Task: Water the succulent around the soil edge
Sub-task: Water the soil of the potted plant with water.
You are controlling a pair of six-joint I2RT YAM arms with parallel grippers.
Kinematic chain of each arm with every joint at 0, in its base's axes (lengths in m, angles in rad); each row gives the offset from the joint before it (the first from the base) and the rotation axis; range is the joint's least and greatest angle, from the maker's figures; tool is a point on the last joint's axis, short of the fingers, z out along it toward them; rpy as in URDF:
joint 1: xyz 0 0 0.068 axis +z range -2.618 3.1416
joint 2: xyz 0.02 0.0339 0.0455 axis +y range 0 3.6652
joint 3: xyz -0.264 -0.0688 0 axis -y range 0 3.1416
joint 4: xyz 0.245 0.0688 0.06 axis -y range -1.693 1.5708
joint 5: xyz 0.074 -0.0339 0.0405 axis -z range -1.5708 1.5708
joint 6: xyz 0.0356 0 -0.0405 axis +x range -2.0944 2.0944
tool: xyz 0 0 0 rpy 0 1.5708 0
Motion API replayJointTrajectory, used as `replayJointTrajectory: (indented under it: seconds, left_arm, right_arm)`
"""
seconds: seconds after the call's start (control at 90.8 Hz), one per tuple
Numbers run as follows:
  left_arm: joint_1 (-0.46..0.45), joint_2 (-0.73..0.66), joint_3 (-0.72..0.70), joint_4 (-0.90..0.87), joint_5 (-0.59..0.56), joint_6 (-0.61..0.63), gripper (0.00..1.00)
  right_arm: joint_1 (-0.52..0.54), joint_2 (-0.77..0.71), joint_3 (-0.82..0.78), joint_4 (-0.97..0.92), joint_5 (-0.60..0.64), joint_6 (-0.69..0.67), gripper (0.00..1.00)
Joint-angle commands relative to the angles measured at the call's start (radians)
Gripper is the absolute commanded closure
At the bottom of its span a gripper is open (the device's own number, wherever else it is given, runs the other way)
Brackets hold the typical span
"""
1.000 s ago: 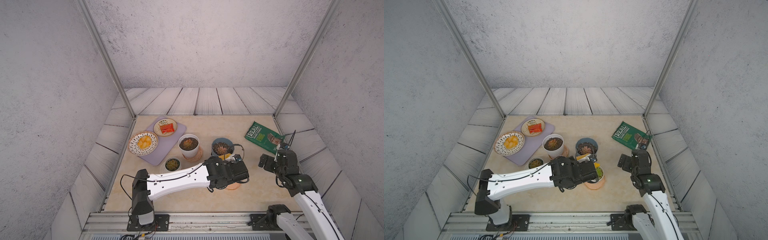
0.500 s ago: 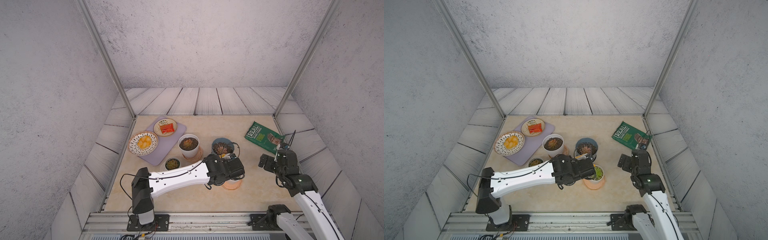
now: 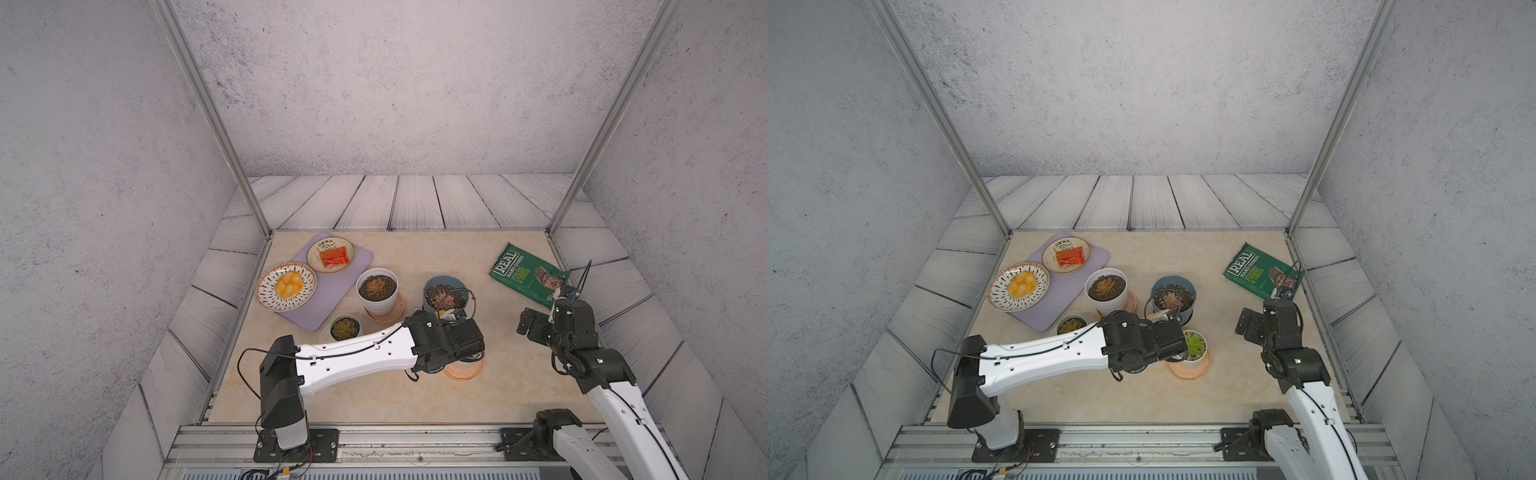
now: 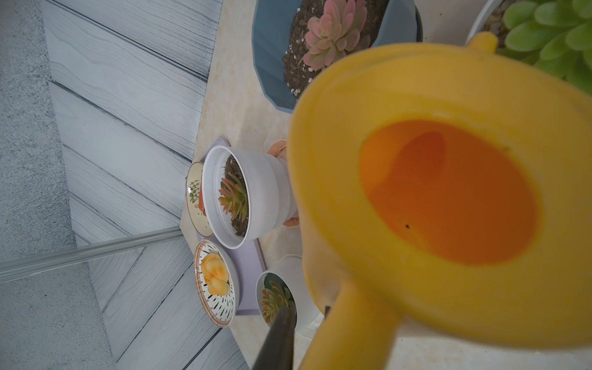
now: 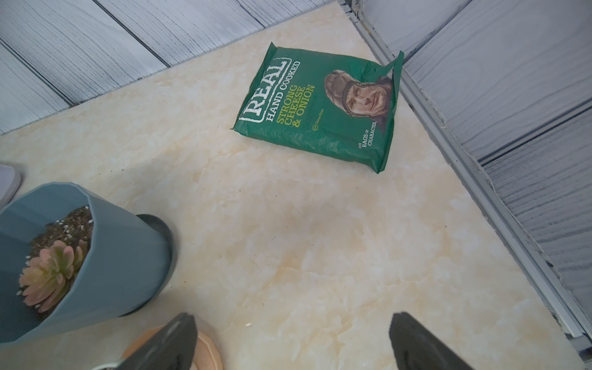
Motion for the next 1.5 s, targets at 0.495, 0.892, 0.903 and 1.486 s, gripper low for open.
replayJointTrajectory:
  seconds: [0.495,0.892,0.903,1.486]
  left_arm:
    - [-0.022,-0.109,-0.057,-0.012,0.019,-0.041,1.0]
    - [-0.042,-0.144,-0.11,-0.01,0.056,-0.073,1.0]
    - [-0.043,-0.144,-0.111,-0.011,0.055,-0.075,1.0]
    - [-0.07,-0.225,-0.193,0.076,0.109,-0.076,1.0]
  right_arm:
    - [0.003,-0.007,-0.014,0.01,0.008,0.008,0.01]
    - [0.004,-0.011,-0.014,0.008,0.008,0.008,0.01]
    - [0.004,-0.011,-0.014,0.008,0.008,0.008,0.01]
    - [0.004,-0.014,-0.014,0.006,0.012,0.009,0.01]
